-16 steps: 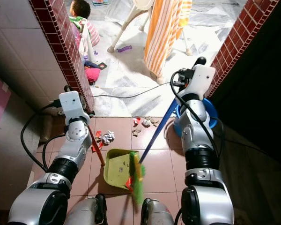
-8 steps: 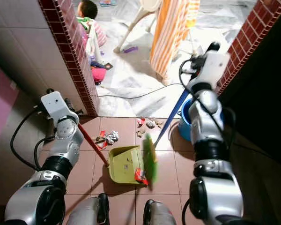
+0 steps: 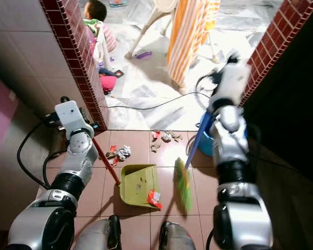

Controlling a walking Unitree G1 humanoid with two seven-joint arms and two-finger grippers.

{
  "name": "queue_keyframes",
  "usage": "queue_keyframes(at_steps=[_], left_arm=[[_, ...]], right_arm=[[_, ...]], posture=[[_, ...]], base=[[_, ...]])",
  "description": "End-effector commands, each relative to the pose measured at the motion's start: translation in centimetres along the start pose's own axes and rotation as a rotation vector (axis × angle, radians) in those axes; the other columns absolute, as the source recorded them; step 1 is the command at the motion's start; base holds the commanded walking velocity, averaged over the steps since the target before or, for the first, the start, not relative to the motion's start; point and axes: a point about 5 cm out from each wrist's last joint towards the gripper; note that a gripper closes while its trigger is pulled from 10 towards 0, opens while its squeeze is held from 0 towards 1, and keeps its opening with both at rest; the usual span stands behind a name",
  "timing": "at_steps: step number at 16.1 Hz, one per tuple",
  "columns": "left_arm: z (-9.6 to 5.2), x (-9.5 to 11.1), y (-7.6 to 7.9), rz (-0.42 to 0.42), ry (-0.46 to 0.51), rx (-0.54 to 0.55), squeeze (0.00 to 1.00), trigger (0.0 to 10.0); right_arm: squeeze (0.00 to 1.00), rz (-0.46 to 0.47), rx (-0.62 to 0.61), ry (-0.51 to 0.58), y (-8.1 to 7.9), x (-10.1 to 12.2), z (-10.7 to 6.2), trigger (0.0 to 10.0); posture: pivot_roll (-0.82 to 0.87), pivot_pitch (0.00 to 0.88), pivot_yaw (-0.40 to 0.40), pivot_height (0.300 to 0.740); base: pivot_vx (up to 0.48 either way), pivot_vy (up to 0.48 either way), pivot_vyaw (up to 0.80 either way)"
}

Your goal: Sweep floor

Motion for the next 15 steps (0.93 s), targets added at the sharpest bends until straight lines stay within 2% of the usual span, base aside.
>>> queue_keyframes(at_steps=[1,5,7,10,12,15], left_arm=[[-1.5,-4.9,-1.0,0.075,-0.206,0.027,0.0,10.0],[-1.5,-4.8,-1.0,0.079,-0.198,0.032,0.0,10.0],[-1.4,-4.7,-0.9,0.082,-0.196,0.034,0.0,10.0],[-1.5,-4.6,-0.7,0.071,-0.199,0.028,0.0,10.0],[-1.5,-4.7,-0.4,0.031,-0.222,0.019,0.0,10.0],[-1.5,-4.7,-0.5,0.034,-0.217,0.019,0.0,10.0]], right_arm=[[0.0,0.026,0.007,-0.065,-0.7,-1.1,-0.4,10.0],[0.0,0.096,0.025,-0.182,-1.6,-2.5,-0.7,10.0],[0.0,0.177,0.0,-0.207,-1.6,-2.4,-0.5,10.0],[0.0,0.228,-0.032,-0.145,-1.3,-1.2,0.0,10.0],[0.0,0.285,-0.041,-0.089,-1.3,0.0,0.4,10.0],[0.0,0.332,-0.009,-0.007,-1.3,1.7,1.0,10.0]], posture=[[-0.04,0.159,-0.04,0.74],[-0.04,0.16,-0.041,0.74],[-0.04,0.159,-0.04,0.74],[-0.04,0.159,-0.04,0.74],[-0.04,0.157,-0.038,0.74],[-0.05,0.154,-0.04,0.74]], base=[[0.0,0.0,0.0],[0.0,0.0,0.0],[0.0,0.0,0.0],[0.0,0.0,0.0],[0.0,0.0,0.0],[0.0,0.0,0.0]])
Point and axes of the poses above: a point about 5 cm out from each wrist's last joint towards the gripper, its own z axis pointing out of the wrist towards the gripper, its own x axis along the axis of the wrist's last joint, y = z × x, and after that the axes turned 7 degrees about z, right-handed
